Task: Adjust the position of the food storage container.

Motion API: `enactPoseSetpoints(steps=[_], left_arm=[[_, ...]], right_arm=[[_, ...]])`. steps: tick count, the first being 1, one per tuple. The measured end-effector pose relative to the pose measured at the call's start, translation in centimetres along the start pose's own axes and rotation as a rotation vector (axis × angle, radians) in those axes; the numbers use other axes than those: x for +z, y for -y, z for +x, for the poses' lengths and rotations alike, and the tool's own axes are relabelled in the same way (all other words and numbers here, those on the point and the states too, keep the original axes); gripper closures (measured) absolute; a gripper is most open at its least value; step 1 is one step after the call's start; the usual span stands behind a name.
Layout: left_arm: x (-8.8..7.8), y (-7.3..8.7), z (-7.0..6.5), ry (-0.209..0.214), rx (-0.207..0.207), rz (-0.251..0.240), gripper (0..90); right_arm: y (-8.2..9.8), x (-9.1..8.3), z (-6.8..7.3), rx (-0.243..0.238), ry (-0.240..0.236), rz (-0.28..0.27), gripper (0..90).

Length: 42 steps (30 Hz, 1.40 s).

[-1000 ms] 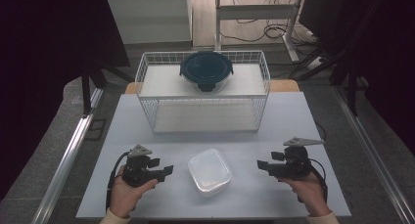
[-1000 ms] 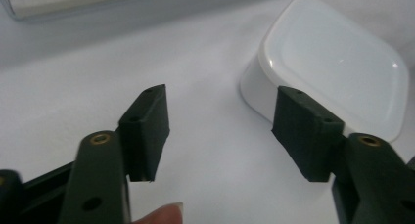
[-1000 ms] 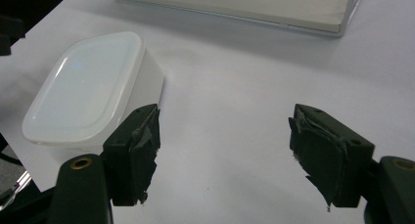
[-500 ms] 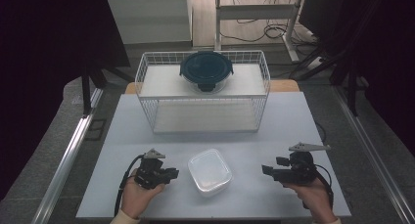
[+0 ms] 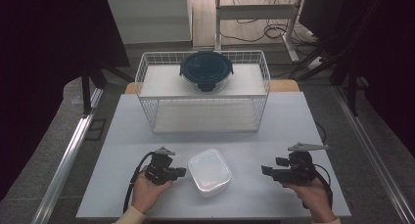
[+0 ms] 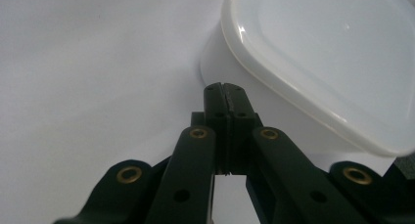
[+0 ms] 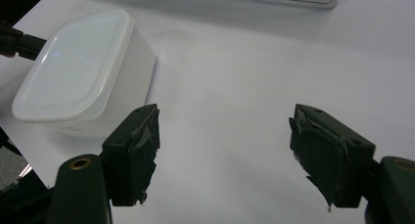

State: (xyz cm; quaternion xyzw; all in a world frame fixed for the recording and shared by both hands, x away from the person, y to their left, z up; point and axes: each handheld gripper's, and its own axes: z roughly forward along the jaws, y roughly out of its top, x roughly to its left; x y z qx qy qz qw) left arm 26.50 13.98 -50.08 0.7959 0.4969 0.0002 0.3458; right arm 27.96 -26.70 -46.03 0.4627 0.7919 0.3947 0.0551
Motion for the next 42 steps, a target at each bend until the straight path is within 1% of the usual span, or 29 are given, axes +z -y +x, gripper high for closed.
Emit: enactPoseSetpoints(steps=[2, 4, 5, 8, 10, 13, 16, 17, 18, 19, 20, 22, 24, 25, 26, 28, 32, 33, 34, 35, 36, 37, 38, 39, 40, 42], left_arm=[[0.2, -0.3, -0.1, 0.01, -0.002, 0.001, 90.0], [0.5, -0.6, -0.2, 0.003, 0.004, 0.004, 90.0], [0.7, -0.7, -0.3, 0.005, -0.004, -0.002, 90.0], [1.2, -1.1, -0.1, 0.009, -0.01, 0.001, 90.0], [1.4, -1.3, 0.0, 0.011, -0.007, 0.006, 90.0], [1.7, -1.8, 0.2, 0.012, -0.021, -0.001, 90.0], [2.0, -2.3, 0.3, 0.027, -0.019, -0.003, 90.0], [2.2, -2.5, 0.1, 0.029, -0.037, -0.017, 90.0], [2.3, -2.7, 0.1, 0.03, -0.023, -0.013, 90.0], [2.3, -2.9, 0.1, 0.029, 0.005, 0.006, 90.0], [2.6, -3.1, 0.0, 0.031, -0.006, -0.004, 90.0], [2.9, -3.5, -0.2, 0.035, 0.001, -0.002, 90.0], [3.2, -3.8, -0.4, 0.045, -0.008, -0.009, 90.0], [3.4, -4.0, -0.4, 0.058, -0.004, -0.006, 90.0], [3.5, -4.1, -0.5, 0.061, -0.006, -0.002, 90.0], [3.8, -4.3, -0.8, 0.059, 0.001, -0.003, 90.0], [4.0, -4.7, -1.3, 0.07, 0.009, -0.01, 90.0], [4.1, -4.7, -1.5, 0.071, 0.005, -0.015, 90.0], [4.1, -4.7, -1.5, 0.073, 0.009, -0.015, 90.0], [4.2, -4.7, -1.5, 0.075, 0.022, -0.006, 90.0], [4.3, -4.7, -1.6, 0.073, 0.02, -0.01, 90.0], [4.3, -4.6, -1.6, 0.071, 0.025, -0.004, 90.0], [4.3, -4.6, -1.6, 0.075, 0.013, -0.017, 90.0], [4.2, -4.5, -1.6, 0.073, 0.014, -0.022, 90.0], [3.9, -4.4, -1.5, 0.065, 0.021, -0.02, 90.0], [3.1, -4.1, -1.4, 0.054, 0.021, -0.038, 90.0]], right_arm=[[0.0, 0.1, -0.1, 0.003, 0.001, 0.0, 26.3], [0.0, 0.1, -0.1, 0.003, 0.001, 0.003, 26.3], [0.0, 0.1, -0.1, 0.002, 0.001, 0.003, 26.3], [0.0, 0.1, -0.2, 0.004, 0.002, 0.007, 26.3], [0.0, 0.1, -0.2, 0.004, 0.0, 0.007, 26.2], [0.0, 0.1, -0.2, 0.0, -0.003, 0.007, 26.2], [0.0, 0.2, -0.2, 0.002, -0.001, 0.008, 26.2], [0.0, 0.2, -0.2, 0.002, 0.0, 0.007, 26.2], [0.0, 0.2, -0.2, 0.002, 0.0, 0.008, 26.2], [0.0, 0.2, -0.2, 0.003, 0.001, 0.01, 26.2], [0.0, 0.3, -0.3, 0.004, 0.002, 0.012, 26.2], [0.0, 0.3, -0.3, 0.005, 0.003, 0.013, 26.1], [0.0, 0.3, -0.3, 0.006, 0.002, 0.014, 26.1], [0.0, 0.3, -0.3, 0.006, 0.002, 0.014, 26.1], [0.0, 0.3, -0.3, 0.007, 0.002, 0.014, 26.0], [0.1, 0.3, -0.4, 0.005, 0.001, 0.015, 26.1], [0.1, 0.3, -0.4, 0.003, 0.0, 0.018, 26.0], [0.1, 0.3, -0.4, 0.003, 0.001, 0.018, 25.9], [0.1, 0.3, -0.4, 0.003, 0.001, 0.018, 25.9], [0.1, 0.3, -0.5, 0.003, 0.001, 0.017, 25.9], [0.1, 0.2, -0.5, 0.005, 0.002, 0.016, 26.0], [0.1, 0.2, -0.5, 0.005, 0.002, 0.015, 25.9], [0.1, 0.2, -0.6, 0.006, 0.003, 0.015, 25.9], [0.1, 0.1, -0.6, 0.009, 0.005, 0.011, 25.9], [0.0, 0.0, -0.6, 0.009, 0.005, 0.01, 25.8], [0.0, -0.1, -0.5, 0.012, 0.002, 0.001, 25.8]])
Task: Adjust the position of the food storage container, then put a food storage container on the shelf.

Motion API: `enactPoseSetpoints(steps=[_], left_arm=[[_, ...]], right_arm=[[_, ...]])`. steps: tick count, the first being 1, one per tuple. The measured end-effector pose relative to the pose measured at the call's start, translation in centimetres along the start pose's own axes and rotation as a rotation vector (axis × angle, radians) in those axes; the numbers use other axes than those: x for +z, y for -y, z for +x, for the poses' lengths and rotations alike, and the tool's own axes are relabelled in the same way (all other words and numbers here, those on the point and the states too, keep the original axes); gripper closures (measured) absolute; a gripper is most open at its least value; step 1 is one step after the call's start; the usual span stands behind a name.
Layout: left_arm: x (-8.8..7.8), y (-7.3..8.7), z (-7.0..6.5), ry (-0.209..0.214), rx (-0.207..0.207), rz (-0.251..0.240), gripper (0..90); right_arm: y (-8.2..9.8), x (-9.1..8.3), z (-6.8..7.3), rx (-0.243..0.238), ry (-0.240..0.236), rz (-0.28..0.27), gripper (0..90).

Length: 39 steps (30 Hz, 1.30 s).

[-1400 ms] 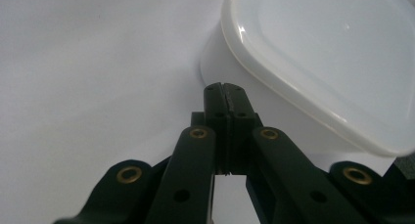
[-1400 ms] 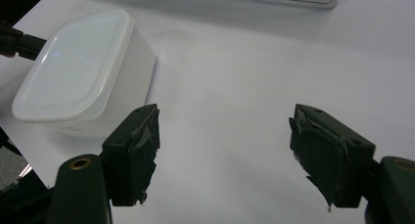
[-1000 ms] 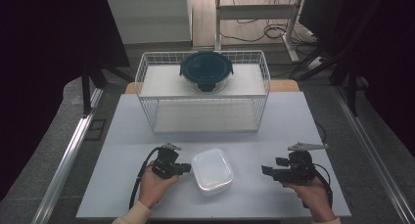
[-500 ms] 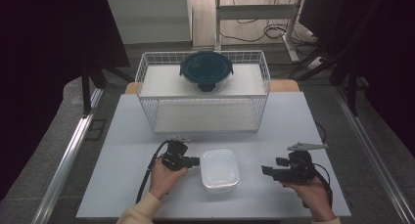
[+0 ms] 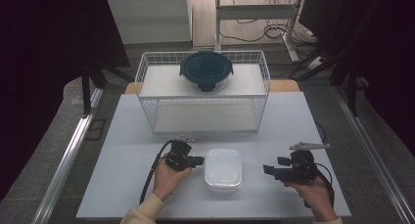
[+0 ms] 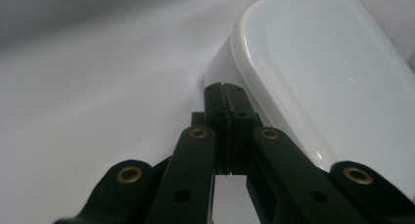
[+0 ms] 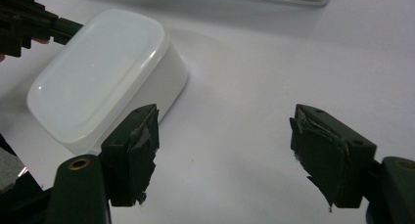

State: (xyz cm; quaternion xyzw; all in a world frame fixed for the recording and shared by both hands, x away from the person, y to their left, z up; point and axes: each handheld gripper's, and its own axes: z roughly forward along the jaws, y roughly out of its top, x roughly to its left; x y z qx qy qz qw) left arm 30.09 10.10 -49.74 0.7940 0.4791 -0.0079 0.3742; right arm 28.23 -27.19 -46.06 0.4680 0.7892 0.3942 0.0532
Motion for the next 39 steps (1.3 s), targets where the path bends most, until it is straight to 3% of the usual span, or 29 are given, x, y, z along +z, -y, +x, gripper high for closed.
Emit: enactPoseSetpoints(steps=[3, 5, 9, 10, 14, 18, 24, 29, 36, 39], left_arm=[[-2.4, 1.0, 0.3, -0.033, -0.01, -0.052, 89.9], [-3.8, 1.6, 0.6, 0.001, -0.035, -0.082, 86.6], [-5.4, 2.8, 0.9, 0.004, -0.069, -0.077, 60.0], [-5.6, 2.9, 1.0, -0.001, -0.073, -0.076, 49.5], [-6.4, 3.3, 1.1, -0.017, -0.081, -0.117, 32.6], [-7.0, 3.1, 1.3, -0.038, -0.078, -0.156, 24.2], [-6.9, 2.9, 0.9, -0.045, -0.059, -0.165, 21.1], [-6.7, 2.8, 0.4, -0.021, -0.051, -0.161, 21.9], [-6.6, 2.7, 0.4, -0.01, -0.064, -0.165, 23.5], [-6.2, 2.6, 0.5, 0.023, -0.082, -0.162, 24.2]], right_arm=[[-0.1, -0.2, 0.3, 0.001, -0.012, -0.009, 25.7], [-0.2, -0.2, 0.5, -0.005, -0.015, -0.008, 25.6], [-0.2, -0.2, 0.7, -0.009, -0.021, -0.016, 25.3], [-0.2, -0.3, 0.7, -0.006, -0.024, -0.02, 25.3], [-0.4, -0.1, 0.6, -0.002, -0.03, -0.026, 24.7], [-0.3, 0.1, 0.7, -0.003, -0.038, -0.022, 24.3], [0.0, -0.4, 0.8, 0.012, -0.059, -0.049, 24.0], [-0.1, -0.3, 1.2, 0.013, -0.076, -0.046, 25.3], [-0.3, 0.4, 2.0, 0.023, -0.117, -0.04, 28.1], [-0.6, 0.8, 2.4, 0.051, -0.155, -0.041, 29.3]])
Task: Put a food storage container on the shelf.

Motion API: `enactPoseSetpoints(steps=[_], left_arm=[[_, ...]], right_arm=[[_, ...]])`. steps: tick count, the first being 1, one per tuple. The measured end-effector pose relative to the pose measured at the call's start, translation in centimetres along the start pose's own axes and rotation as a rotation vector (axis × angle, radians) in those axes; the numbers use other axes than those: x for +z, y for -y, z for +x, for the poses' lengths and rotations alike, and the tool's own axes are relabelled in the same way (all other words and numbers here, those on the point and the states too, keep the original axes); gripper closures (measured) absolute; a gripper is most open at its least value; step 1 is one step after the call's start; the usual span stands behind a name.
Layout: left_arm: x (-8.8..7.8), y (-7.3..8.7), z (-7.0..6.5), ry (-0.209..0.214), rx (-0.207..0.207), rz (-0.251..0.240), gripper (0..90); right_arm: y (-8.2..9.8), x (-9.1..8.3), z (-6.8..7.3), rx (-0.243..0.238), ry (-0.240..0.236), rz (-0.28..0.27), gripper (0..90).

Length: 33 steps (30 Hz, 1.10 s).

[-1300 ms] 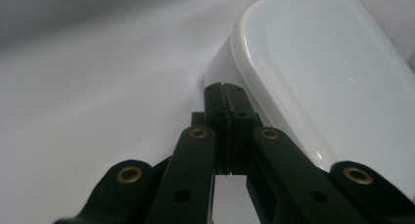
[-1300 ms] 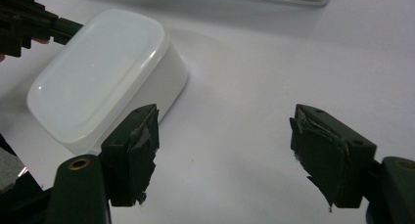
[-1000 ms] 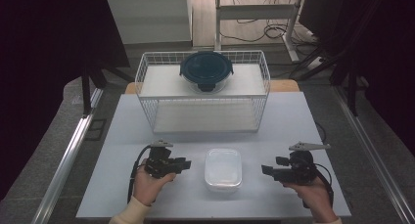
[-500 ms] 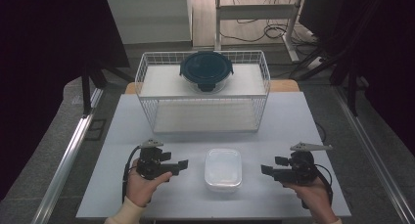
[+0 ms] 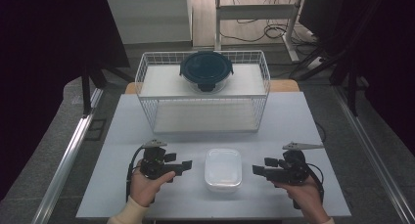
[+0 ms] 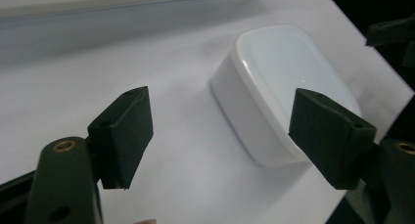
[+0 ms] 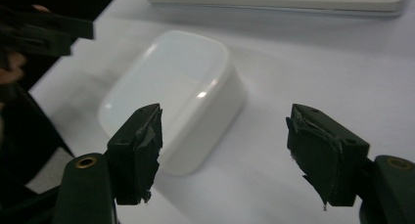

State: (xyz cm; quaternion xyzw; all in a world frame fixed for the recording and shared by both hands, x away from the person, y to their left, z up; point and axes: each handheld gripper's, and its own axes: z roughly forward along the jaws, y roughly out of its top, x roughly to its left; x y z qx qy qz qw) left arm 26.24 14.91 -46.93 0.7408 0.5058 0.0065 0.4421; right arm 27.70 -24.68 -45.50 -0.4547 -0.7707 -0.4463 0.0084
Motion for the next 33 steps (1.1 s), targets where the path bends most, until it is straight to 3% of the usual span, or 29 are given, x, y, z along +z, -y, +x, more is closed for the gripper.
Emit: enactPoseSetpoints(steps=[7, 13, 22, 33], left_arm=[[1.0, -0.4, -0.6, 0.03, 0.003, 0.024, 26.4], [2.4, -0.8, -1.0, 0.087, -0.033, 0.049, 27.9], [4.5, -0.9, -0.1, 0.154, -0.117, 0.077, 30.2], [5.5, -0.7, -0.4, 0.212, -0.139, 0.095, 37.6]], right_arm=[[-0.5, 1.5, 1.0, 0.016, -0.017, 0.018, 33.7], [-0.6, 2.7, 1.3, 0.05, -0.03, 0.025, 37.4], [-0.7, 5.0, 0.9, 0.105, -0.045, 0.052, 40.2], [0.1, 5.6, 0.5, 0.149, -0.076, 0.063, 46.1]])
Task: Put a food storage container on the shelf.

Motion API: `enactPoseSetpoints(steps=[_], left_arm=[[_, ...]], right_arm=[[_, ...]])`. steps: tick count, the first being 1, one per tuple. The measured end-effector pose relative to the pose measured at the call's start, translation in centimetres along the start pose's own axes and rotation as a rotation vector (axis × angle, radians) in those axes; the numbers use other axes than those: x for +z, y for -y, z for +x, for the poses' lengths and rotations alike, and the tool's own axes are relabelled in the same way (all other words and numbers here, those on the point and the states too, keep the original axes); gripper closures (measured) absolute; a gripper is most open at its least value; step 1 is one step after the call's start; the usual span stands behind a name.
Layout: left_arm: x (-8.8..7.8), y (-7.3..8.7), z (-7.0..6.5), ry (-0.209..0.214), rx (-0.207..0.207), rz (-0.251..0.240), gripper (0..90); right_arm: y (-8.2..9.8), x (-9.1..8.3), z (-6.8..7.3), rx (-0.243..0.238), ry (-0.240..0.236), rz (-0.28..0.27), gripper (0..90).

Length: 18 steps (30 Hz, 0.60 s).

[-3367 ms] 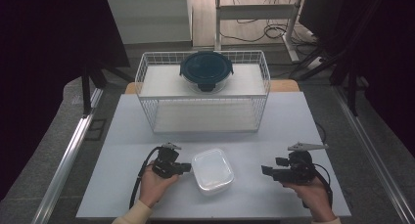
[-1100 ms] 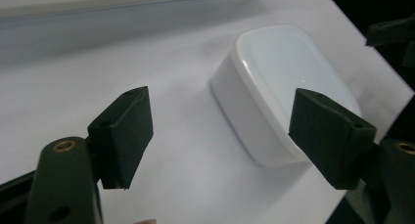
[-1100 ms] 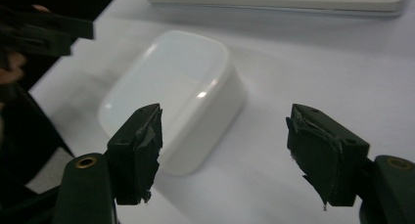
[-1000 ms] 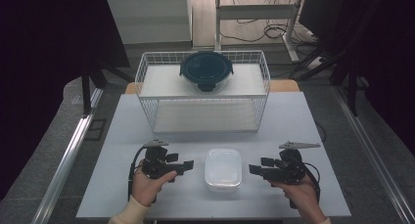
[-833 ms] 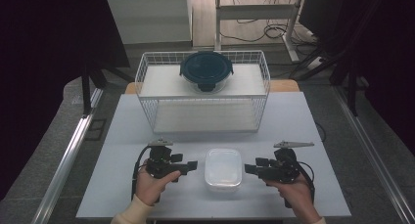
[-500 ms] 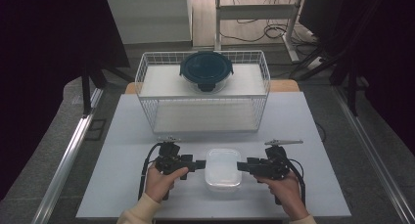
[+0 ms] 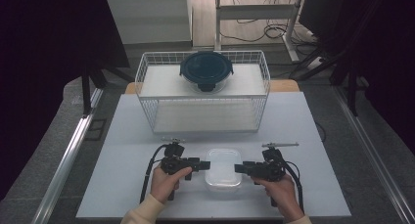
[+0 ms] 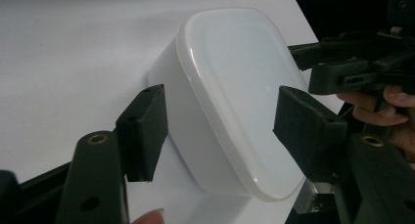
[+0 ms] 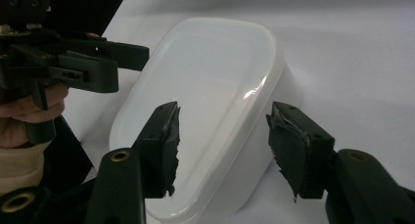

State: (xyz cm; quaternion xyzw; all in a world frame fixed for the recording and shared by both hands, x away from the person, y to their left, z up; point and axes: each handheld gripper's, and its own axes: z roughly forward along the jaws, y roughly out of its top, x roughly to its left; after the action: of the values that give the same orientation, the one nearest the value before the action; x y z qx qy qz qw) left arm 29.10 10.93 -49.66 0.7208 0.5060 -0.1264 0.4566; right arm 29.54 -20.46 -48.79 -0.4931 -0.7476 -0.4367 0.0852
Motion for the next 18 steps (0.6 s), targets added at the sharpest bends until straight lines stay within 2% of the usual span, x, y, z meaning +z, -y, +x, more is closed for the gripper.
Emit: enactPoseSetpoints(steps=[8, 9, 11, 13, 16, 18], left_arm=[[0.6, 0.0, 0.3, 0.013, -0.031, 0.02, 42.3], [0.7, 0.1, 0.5, 0.026, -0.046, 0.018, 44.3], [0.9, 0.4, 1.4, 0.09, -0.092, 0.016, 51.4], [1.1, 0.5, 1.5, 0.095, -0.102, 0.022, 57.3], [1.0, 0.7, 1.3, 0.086, -0.104, -0.001, 62.3], [0.7, 0.9, 1.1, 0.089, -0.125, -0.02, 68.0]], right_arm=[[0.3, 0.0, -0.7, 0.056, -0.035, -0.018, 52.1], [0.3, 0.1, -0.8, 0.062, -0.043, -0.019, 53.3], [0.4, 0.1, -0.9, 0.073, -0.061, -0.012, 57.0], [0.4, 0.2, -1.0, 0.083, -0.058, -0.009, 62.3], [0.5, 0.1, -1.1, 0.112, -0.062, -0.01, 65.0], [0.6, 0.0, -1.2, 0.123, -0.07, -0.012, 66.5]])
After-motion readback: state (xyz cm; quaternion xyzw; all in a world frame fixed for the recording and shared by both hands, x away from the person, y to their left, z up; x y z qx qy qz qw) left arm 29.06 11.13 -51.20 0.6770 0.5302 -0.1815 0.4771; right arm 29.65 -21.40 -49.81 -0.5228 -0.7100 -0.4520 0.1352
